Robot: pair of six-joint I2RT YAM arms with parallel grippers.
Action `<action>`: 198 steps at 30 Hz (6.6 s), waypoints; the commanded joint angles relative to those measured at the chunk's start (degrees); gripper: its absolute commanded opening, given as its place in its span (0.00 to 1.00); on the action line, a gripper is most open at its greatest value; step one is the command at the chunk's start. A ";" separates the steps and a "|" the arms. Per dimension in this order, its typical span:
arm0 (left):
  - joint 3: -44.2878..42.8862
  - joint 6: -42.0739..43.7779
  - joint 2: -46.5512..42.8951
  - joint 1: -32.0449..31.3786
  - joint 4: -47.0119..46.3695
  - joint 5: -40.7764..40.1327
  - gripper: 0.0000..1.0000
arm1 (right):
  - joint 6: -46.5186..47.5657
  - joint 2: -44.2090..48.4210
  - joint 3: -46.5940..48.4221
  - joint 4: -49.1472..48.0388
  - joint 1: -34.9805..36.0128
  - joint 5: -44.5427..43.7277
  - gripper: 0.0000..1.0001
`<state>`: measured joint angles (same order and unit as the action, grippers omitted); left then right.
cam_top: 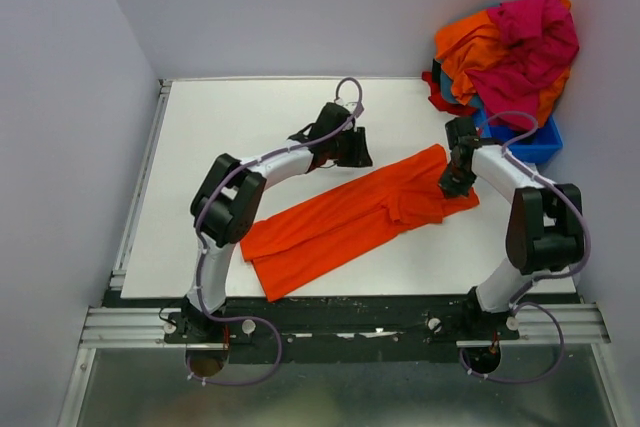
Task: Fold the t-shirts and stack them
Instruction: Rotate the tshirt 90 degrees, then grab the bottom of the folded rectangular tshirt with both arms
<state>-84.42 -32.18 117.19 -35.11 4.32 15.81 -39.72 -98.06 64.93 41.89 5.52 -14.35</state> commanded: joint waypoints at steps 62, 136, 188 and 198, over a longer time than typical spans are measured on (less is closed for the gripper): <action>14.20 -15.81 0.50 30.63 -22.60 -12.48 0.00 | -12.12 5.43 -12.99 -28.80 38.85 26.75 0.47; 29.63 -7.19 -23.73 19.21 -1.34 -12.47 0.89 | -8.96 27.12 -35.74 -26.16 39.12 19.09 0.39; 68.43 -25.82 -65.68 -3.20 14.49 -10.27 0.41 | -15.82 24.05 -35.48 -22.55 46.42 16.02 0.01; 70.63 -27.58 -64.37 -4.44 9.40 -9.14 0.21 | -15.56 28.45 -35.75 -19.48 46.42 14.70 0.01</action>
<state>-15.53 -58.61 51.22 -38.83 15.22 6.52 -55.94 -71.02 29.61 19.40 51.59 2.26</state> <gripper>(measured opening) 0.288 0.013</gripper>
